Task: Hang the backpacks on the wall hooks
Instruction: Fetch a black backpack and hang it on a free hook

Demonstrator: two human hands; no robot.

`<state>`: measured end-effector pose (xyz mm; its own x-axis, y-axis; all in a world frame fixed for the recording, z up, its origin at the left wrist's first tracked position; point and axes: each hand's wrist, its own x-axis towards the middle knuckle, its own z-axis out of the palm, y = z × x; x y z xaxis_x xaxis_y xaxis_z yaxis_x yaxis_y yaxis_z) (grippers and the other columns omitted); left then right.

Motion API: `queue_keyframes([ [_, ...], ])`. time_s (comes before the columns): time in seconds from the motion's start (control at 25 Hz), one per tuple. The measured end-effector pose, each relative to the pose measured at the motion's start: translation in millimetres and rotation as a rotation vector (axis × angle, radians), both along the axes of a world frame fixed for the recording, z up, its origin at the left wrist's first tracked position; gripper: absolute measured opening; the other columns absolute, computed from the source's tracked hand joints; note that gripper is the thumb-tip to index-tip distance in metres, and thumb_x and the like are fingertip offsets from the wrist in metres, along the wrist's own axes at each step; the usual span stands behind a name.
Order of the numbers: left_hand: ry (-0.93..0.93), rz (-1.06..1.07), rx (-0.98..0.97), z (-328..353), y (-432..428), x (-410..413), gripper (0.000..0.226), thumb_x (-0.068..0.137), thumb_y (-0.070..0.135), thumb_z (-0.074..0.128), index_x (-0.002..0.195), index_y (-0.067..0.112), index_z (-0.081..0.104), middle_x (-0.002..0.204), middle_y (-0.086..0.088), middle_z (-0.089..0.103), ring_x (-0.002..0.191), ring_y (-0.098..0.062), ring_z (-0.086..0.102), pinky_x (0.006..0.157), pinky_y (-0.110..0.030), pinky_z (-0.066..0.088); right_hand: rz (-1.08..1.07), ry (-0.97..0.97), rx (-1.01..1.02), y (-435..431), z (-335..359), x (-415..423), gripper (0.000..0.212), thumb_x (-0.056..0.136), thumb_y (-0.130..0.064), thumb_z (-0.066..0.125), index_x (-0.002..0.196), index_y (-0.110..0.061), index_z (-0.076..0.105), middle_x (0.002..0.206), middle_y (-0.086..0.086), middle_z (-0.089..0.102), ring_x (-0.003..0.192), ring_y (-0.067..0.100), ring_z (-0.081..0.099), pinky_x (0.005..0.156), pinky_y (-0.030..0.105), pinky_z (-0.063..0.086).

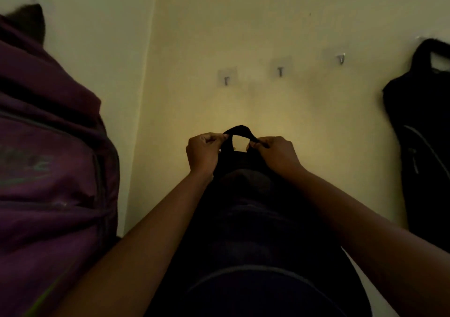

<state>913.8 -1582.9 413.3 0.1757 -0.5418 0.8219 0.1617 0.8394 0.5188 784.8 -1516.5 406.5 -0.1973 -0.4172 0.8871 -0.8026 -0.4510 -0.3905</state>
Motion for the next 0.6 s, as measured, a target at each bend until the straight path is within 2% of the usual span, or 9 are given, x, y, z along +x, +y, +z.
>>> queue_keyframes([
  [0.08,0.035,0.03,-0.076,32,-18,-4,0.017,0.081,0.02,0.068,0.091,0.007,0.075,0.09,-0.009,0.074,0.067,-0.008,0.059,0.07,-0.028,0.055,-0.057,0.0,-0.126,-17,28,2,0.026,0.094,-0.022,0.048,0.095,-0.016,0.074,0.098,0.01,0.073,0.088,0.022,0.065,0.078,0.027,0.047],
  [0.2,0.069,0.033,-0.171,70,-34,-9,0.016,0.083,0.021,0.066,0.091,0.01,0.075,0.09,-0.007,0.074,0.07,-0.009,0.058,0.061,-0.018,0.046,-0.138,0.057,-0.272,-31,63,4,0.026,0.094,-0.02,0.047,0.092,-0.016,0.073,0.093,0.011,0.073,0.081,0.023,0.064,0.073,0.028,0.045],
  [0.28,0.094,0.062,-0.195,87,-42,-11,0.016,0.083,0.022,0.065,0.091,0.011,0.075,0.09,-0.007,0.074,0.075,-0.013,0.06,0.062,-0.021,0.045,-0.187,0.098,-0.31,-37,79,4,0.026,0.094,-0.02,0.047,0.093,-0.016,0.073,0.092,0.011,0.073,0.078,0.021,0.062,0.069,0.026,0.042],
  [0.4,0.131,0.096,-0.236,108,-53,-9,0.017,0.083,0.023,0.064,0.091,0.012,0.075,0.092,-0.008,0.074,0.084,-0.019,0.065,0.071,-0.025,0.047,-0.214,0.128,-0.343,-44,103,9,0.027,0.093,-0.021,0.047,0.093,-0.015,0.073,0.092,0.011,0.072,0.083,0.024,0.063,0.068,0.026,0.041],
  [0.52,0.14,0.126,-0.276,134,-58,-3,0.018,0.083,0.024,0.064,0.091,0.012,0.075,0.093,-0.009,0.074,0.09,-0.024,0.066,0.075,-0.028,0.049,-0.256,0.154,-0.37,-46,128,14,0.028,0.091,-0.02,0.047,0.092,-0.008,0.072,0.089,0.016,0.07,0.081,0.029,0.061,0.065,0.027,0.037],
  [0.6,0.121,0.155,-0.296,148,-58,0,0.019,0.084,0.025,0.064,0.091,0.012,0.075,0.094,-0.009,0.074,0.092,-0.025,0.066,0.078,-0.031,0.05,-0.28,0.163,-0.378,-47,141,17,0.029,0.091,-0.02,0.046,0.095,-0.007,0.072,0.094,0.019,0.069,0.081,0.031,0.06,0.066,0.029,0.039],
])
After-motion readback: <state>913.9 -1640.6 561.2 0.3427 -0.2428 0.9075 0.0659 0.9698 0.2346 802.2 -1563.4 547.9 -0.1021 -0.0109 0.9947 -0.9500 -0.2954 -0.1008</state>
